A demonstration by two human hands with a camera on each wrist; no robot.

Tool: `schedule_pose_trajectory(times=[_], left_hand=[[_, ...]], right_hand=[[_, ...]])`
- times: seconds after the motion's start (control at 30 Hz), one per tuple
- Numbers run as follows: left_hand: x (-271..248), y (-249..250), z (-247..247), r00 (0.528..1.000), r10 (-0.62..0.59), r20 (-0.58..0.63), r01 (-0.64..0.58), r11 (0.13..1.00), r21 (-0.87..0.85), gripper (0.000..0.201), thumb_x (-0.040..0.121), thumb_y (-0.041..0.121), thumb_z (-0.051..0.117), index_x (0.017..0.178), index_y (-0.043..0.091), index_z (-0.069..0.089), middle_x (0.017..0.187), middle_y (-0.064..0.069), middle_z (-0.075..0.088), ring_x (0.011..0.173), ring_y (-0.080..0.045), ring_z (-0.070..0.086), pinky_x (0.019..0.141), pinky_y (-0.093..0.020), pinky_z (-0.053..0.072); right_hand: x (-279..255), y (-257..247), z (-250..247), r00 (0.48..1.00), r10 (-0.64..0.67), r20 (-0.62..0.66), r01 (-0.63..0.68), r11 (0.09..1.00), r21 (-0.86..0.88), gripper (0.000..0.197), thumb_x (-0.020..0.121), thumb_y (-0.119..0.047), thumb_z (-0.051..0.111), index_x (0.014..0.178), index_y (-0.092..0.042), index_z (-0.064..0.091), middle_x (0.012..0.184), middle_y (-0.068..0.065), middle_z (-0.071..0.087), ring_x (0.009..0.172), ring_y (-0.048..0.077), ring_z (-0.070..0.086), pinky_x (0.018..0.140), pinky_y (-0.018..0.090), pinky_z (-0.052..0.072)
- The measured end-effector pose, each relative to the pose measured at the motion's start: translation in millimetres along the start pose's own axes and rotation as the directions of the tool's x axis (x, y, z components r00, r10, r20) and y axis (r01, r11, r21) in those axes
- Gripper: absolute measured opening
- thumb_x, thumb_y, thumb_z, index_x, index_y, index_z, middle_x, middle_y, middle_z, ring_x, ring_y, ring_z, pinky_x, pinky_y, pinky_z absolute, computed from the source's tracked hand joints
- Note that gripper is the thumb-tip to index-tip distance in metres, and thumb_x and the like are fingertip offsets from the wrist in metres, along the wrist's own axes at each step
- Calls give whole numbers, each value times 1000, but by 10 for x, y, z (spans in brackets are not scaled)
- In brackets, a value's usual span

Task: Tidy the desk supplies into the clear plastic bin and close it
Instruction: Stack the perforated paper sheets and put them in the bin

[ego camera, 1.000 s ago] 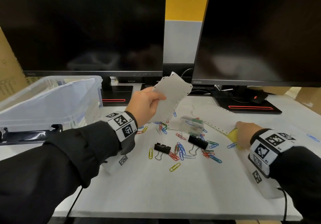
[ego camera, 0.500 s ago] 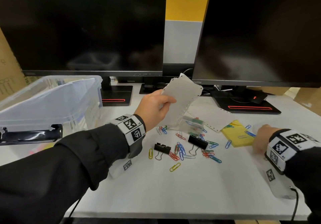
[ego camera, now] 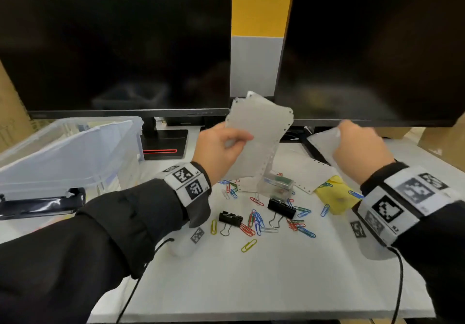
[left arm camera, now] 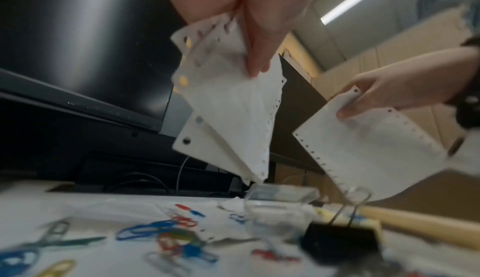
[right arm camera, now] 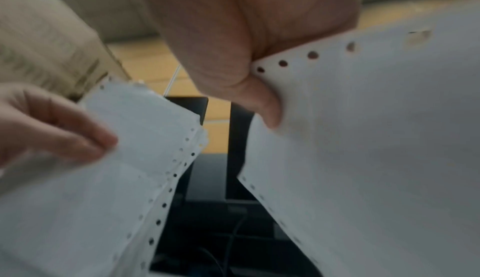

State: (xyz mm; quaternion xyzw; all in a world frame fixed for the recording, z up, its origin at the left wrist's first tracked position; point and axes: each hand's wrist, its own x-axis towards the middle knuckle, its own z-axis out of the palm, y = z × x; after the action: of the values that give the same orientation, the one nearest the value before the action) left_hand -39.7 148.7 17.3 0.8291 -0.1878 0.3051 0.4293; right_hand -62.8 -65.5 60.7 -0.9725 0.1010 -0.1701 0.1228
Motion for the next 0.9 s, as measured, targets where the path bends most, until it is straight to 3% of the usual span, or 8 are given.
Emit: schedule_pose_trajectory(times=[0.13,0.23,0.37,0.57,0.67,0.7,0.77,0.9], left_hand=[[157,167,-169,970,-244,-24,222,917,-331,19,76,7,72,71,25,73,74,16,69,78,3,61,89,-21,49],[202,234,-256,941,-325,96,325,788,-523,25,71,2,74,63,26,73,68,13,71,80,-5,64,91,-28,48],[141,256,-196,920,-319,228,392,771,-503,30,71,0,72,57,25,73,68,13,71,86,-11,64,97,-35,47],[56,235,-58,906,-293,306,412,777,-476,31,70,-3,72,59,25,72,75,11,71,90,-12,64,99,-37,47],[53,228,-105,917,-276,289,382,819,-429,23,71,-1,73,66,20,71,75,9,70,83,-7,64,94,-31,50],[63,204,-139,926,-281,253,365,838,-406,21,72,0,73,67,20,70,78,8,70,83,-7,64,94,-30,51],[90,116,-220,943,-301,143,333,868,-369,21,74,2,73,68,21,70,80,9,69,85,-7,63,96,-31,50],[117,-129,-351,932,-354,-83,318,904,-285,23,76,5,71,68,26,69,79,14,66,84,-1,59,96,-27,45]], right_hand=[[63,-58,-165,981,-41,-189,83,972,219,33,96,-10,37,127,-9,49,121,24,55,111,41,50,82,39,40],[94,-23,-137,983,-67,-170,139,876,461,33,97,-13,39,127,-11,53,113,15,60,102,30,57,82,33,45],[37,-83,-60,977,-213,-8,131,569,812,22,96,-20,47,112,-23,61,103,-2,66,95,17,63,75,28,50],[-48,-323,103,908,-410,87,86,384,919,21,93,-22,51,112,-22,61,109,4,67,96,16,65,78,30,55],[35,-358,156,943,-320,93,107,554,825,26,98,-32,38,95,-18,59,91,-3,63,83,8,60,69,10,51],[74,-336,172,957,-271,103,79,587,805,30,99,-37,35,88,-22,58,88,-6,62,78,6,58,62,11,50],[164,-220,261,971,-202,127,33,641,767,30,97,-42,37,92,-23,60,95,-1,68,83,13,62,71,26,49],[324,120,596,978,-136,160,87,955,283,27,89,-11,50,112,-14,64,116,10,65,108,26,58,95,32,44]])
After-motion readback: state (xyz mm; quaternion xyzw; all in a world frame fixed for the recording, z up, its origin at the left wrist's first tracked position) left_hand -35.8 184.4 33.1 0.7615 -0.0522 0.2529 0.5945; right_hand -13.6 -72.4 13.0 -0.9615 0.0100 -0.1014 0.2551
